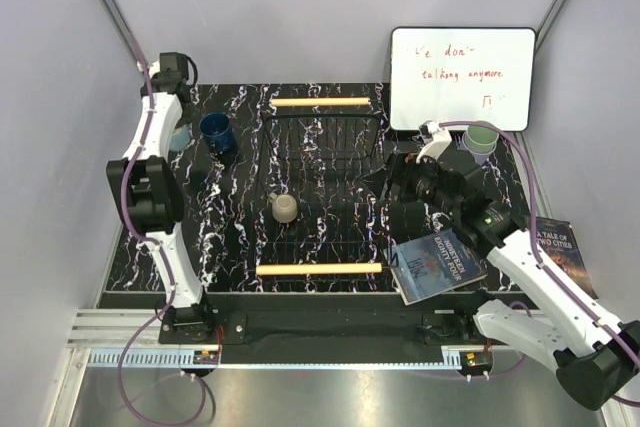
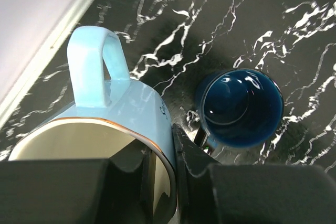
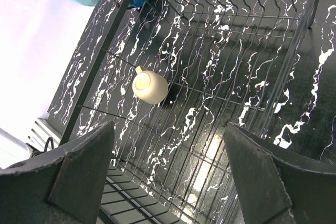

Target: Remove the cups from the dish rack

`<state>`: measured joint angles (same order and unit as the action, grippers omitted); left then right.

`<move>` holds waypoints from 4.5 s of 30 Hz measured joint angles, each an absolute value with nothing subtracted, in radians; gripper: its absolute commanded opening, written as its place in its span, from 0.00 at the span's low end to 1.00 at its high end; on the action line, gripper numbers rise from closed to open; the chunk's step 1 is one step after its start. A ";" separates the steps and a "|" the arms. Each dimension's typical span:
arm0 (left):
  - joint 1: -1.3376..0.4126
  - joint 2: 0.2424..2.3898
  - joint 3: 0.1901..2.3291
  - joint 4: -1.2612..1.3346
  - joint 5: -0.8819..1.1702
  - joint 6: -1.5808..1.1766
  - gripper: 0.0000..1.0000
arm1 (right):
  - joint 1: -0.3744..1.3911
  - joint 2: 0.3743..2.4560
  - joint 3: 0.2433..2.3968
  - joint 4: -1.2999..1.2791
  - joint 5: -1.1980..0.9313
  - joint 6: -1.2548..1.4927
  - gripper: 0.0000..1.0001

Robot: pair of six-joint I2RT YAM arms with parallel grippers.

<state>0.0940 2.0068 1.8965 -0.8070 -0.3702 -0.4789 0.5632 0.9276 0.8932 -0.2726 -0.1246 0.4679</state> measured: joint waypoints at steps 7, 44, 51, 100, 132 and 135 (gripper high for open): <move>0.101 2.136 1.916 -0.762 -0.319 -0.480 0.00 | 0.563 0.957 0.894 -0.257 -0.125 0.467 0.91; 0.144 2.230 1.985 -0.679 -0.225 -0.530 0.65 | 0.563 1.024 0.894 -0.221 -0.124 0.469 0.91; 0.140 2.117 1.985 -0.678 -0.213 -0.552 0.81 | 0.563 1.017 0.894 -0.220 -0.125 0.476 0.92; -0.439 0.799 0.971 -0.604 -0.358 -0.637 0.96 | 0.912 1.988 1.575 -0.502 -0.029 0.344 1.00; -0.439 0.806 0.906 -0.604 -0.352 -0.653 0.95 | 0.923 2.176 1.718 -0.499 -0.036 0.330 0.04; -0.439 0.807 0.906 -0.604 -0.353 -0.653 0.95 | 0.923 2.168 1.709 -0.492 -0.035 0.331 0.00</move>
<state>-0.4385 0.8066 0.9062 -0.6041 -0.3527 -0.6529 0.9226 2.1681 1.7088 -0.4915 -0.0345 0.3305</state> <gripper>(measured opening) 0.952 0.702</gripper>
